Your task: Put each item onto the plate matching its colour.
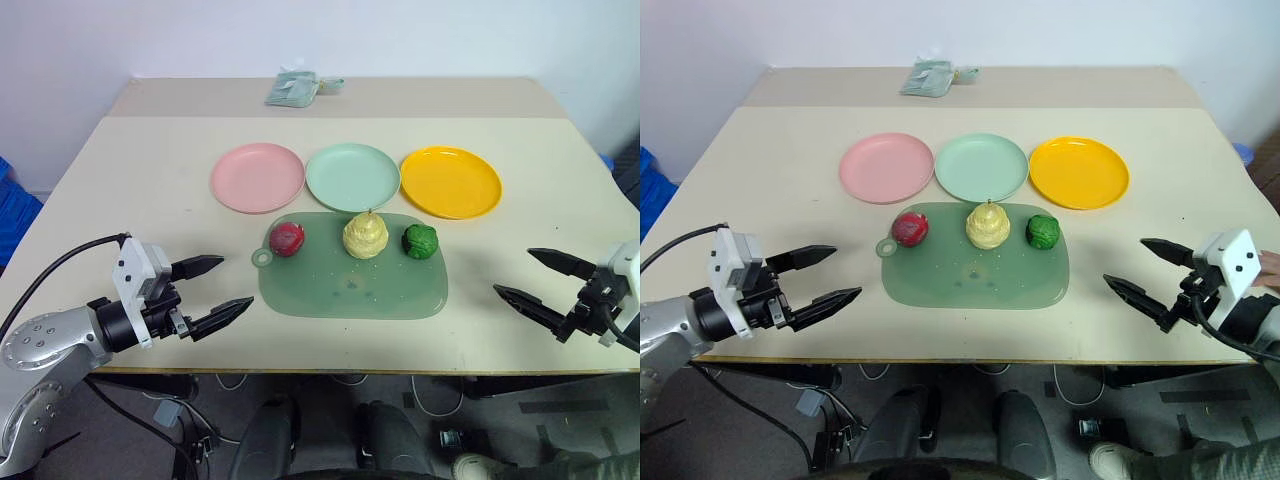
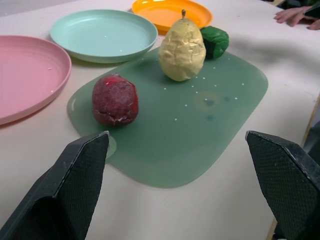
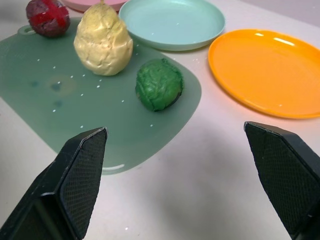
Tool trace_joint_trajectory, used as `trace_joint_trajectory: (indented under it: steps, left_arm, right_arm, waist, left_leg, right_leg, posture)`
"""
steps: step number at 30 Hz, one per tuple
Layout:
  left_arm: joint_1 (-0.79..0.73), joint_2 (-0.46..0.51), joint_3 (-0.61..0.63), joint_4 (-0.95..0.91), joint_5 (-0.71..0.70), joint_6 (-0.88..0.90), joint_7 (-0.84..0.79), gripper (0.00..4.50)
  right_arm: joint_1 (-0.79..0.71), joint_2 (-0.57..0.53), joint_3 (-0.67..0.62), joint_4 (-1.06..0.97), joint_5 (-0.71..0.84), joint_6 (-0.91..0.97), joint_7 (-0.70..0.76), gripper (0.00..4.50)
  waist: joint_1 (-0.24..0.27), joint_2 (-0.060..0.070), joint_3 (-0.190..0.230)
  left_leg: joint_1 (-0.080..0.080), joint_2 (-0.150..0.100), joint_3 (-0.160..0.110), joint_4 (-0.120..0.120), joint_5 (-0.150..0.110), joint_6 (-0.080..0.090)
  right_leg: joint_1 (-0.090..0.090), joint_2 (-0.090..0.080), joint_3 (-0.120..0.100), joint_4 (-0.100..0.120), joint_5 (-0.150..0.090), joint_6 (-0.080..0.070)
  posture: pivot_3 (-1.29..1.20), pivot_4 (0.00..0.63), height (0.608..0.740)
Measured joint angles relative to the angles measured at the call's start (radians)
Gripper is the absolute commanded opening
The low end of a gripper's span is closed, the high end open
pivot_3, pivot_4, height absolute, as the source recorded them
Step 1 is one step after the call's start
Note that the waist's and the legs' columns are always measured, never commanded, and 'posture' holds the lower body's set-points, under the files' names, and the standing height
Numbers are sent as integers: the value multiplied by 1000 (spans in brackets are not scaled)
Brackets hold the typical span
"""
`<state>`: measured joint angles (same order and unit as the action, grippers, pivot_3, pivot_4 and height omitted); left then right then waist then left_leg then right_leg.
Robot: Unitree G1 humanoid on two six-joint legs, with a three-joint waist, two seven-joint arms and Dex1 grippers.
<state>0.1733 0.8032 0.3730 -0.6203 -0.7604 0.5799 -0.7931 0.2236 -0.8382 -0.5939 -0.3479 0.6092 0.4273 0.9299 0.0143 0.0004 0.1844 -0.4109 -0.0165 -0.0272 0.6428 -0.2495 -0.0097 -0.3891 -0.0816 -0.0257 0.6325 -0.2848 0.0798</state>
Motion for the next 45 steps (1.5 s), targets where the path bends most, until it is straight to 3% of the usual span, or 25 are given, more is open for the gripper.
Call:
trace_joint_trajectory:
  steps: [14, 19, 24, 33, 45]
  left_arm:
    - [-17, -74, -8, 31, 43, -41, 39, 4500]
    - [-63, -107, -63, 44, 86, 4, 145, 4500]
    - [-181, -134, -122, 71, 83, 134, 258, 4500]
    - [-376, -288, -289, 154, 162, 240, 446, 4500]
    - [-571, -366, -375, 327, 263, 330, 526, 4500]
  right_arm:
    - [-68, 14, 86, -5, -5, -16, 9, 4476]
    - [-144, 16, 172, -25, -4, -32, 27, 4476]
    - [-246, 16, 268, -37, 2, -33, 59, 4476]
    - [-371, 14, 383, -31, -5, -43, 148, 4476]
    - [-402, 16, 422, -31, -16, -45, 142, 4476]
  waist:
    - [0, 0, 0]
    - [0, 0, 0]
    - [1, 0, 0]
    - [0, -2, 0]
    - [0, -3, 1]
  left_leg:
    - [0, 0, 0, 3, 0, 0]
    - [0, 0, 0, 4, 0, 0]
    - [1, 0, 0, 7, 0, 0]
    - [1, -2, 0, 8, 0, 0]
    - [1, -3, 0, 9, 1, 0]
  right_leg:
    - [0, 0, 0, 2, 0, 0]
    - [0, 1, 0, 4, 1, 2]
    - [0, 1, 0, 8, 3, 5]
    - [-2, 1, 0, 15, 4, 7]
    - [-2, 2, 0, 15, 5, 9]
  posture:
    - [0, 150, 740]
    - [0, 150, 740]
    - [0, 150, 740]
    - [0, 150, 740]
    - [0, 150, 740]
